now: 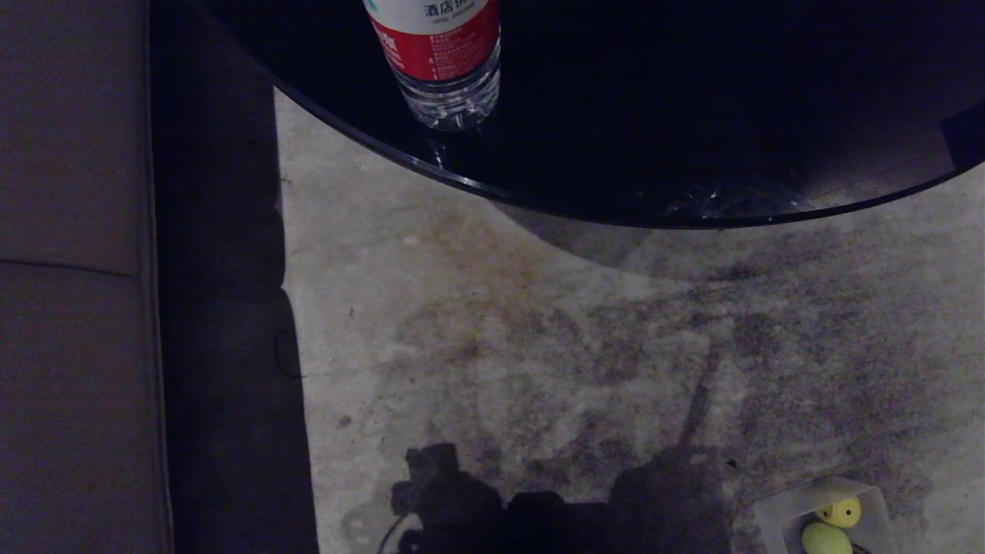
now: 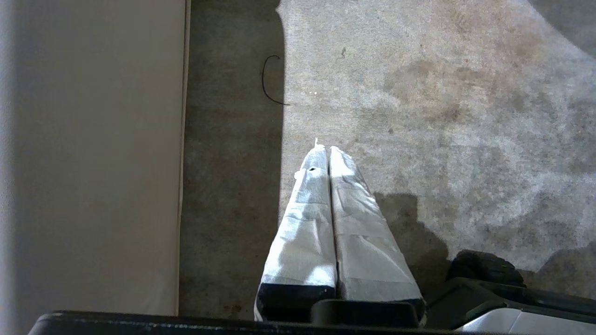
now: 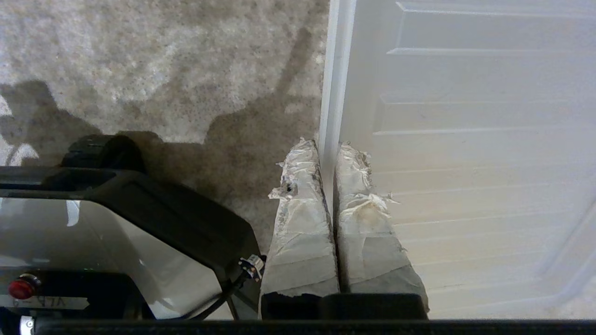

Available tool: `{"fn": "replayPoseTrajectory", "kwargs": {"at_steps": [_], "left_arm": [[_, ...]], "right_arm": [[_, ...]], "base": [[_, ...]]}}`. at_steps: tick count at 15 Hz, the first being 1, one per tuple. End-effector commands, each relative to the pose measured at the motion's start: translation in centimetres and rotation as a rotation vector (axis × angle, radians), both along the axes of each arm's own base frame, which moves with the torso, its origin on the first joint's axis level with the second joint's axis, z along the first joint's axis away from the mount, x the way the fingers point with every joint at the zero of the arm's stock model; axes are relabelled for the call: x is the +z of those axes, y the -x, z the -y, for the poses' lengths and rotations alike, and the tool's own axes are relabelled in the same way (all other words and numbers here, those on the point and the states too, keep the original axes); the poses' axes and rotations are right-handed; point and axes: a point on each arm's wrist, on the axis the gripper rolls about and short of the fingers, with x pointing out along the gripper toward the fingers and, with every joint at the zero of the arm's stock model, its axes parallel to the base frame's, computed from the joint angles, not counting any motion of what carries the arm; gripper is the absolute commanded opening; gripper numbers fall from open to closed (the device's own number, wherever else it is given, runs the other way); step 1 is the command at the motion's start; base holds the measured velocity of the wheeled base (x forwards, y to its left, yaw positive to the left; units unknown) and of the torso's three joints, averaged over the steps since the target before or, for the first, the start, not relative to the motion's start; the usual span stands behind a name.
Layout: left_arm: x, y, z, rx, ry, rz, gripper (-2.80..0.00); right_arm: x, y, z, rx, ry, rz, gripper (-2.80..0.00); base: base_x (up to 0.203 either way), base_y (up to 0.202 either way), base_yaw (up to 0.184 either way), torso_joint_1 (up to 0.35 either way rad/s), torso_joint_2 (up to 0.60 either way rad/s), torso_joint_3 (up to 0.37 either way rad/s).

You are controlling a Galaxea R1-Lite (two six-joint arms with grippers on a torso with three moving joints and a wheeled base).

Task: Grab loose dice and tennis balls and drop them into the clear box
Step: Close the lid

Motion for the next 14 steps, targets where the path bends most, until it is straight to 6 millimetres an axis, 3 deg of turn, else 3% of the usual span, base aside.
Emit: {"fn": "replayPoseTrajectory", "kwargs": {"at_steps": [1, 8, 14], "left_arm": [[0.0, 0.0, 0.0, 0.001, 0.001, 0.001, -2.80], [0.0, 0.0, 0.0, 0.001, 0.001, 0.001, -2.80], [0.0, 0.0, 0.0, 0.001, 0.001, 0.000, -2.80]], "right_arm": [[-0.6, 0.3, 0.0, -0.003, 0.001, 0.019, -2.80], [-2.0, 0.1, 0.0, -0.005, -0.011, 0.036, -2.80], [-3.1, 2.1, 0.1, 0.024, -0.002, 0.168, -2.80]], "base": [[0.000, 0.000, 0.000, 0.000, 0.00, 0.000], [0.000, 0.000, 0.000, 0.000, 0.00, 0.000], [0.000, 0.000, 0.000, 0.000, 0.00, 0.000]]}}
